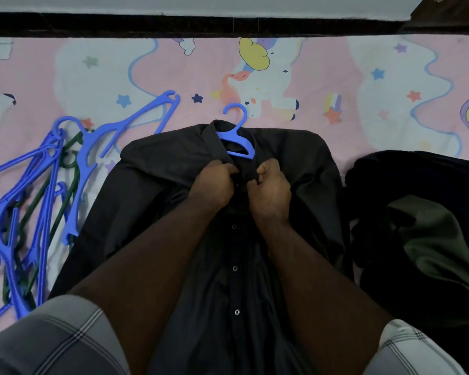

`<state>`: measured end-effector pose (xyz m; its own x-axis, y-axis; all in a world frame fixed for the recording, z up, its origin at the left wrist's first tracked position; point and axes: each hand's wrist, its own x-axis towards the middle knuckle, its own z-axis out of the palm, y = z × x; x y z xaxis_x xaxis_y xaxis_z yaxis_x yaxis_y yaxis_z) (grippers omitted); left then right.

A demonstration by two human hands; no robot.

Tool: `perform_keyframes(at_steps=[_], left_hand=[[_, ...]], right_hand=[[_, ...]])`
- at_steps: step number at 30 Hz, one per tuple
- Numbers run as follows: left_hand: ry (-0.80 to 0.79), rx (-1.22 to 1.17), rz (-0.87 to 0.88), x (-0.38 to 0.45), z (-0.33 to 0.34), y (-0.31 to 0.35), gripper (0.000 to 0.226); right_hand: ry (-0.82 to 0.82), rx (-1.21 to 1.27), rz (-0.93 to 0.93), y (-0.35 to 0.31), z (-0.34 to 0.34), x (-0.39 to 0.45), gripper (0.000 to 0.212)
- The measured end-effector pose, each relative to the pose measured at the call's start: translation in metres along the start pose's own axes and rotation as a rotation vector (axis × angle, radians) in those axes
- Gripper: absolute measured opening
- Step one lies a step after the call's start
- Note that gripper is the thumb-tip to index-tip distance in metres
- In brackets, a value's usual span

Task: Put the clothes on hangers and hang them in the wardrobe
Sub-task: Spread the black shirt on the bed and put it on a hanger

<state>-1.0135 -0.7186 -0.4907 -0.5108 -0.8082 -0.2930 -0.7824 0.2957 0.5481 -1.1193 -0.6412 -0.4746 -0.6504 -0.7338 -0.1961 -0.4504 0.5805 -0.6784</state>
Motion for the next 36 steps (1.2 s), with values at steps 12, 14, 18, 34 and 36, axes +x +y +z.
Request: perform_keyframes(at_steps=[12,14,18,34,36], left_hand=[[0.005,0.131,-0.112,0.014,0.009,0.014,0.021],[0.003,0.148,-0.108,0.015,0.011,0.017,0.021],[-0.028,0.159,-0.041,0.014,0.012,0.019,0.015],[0.074,-0.341,-0.108,-0.037,-0.051,0.028,0.016],[0.067,-0.348,-0.114,-0.04,-0.054,0.025,0.01]], right_hand=[[-0.046,0.036,0.08,0.016,0.006,0.011,0.024],[-0.048,0.045,0.068,0.017,0.006,0.011,0.025],[-0.06,0.043,0.068,0.017,0.005,0.01,0.025],[0.057,0.305,0.074,-0.031,-0.013,-0.034,0.026],[0.071,0.343,0.108,-0.031,-0.012,-0.035,0.027]])
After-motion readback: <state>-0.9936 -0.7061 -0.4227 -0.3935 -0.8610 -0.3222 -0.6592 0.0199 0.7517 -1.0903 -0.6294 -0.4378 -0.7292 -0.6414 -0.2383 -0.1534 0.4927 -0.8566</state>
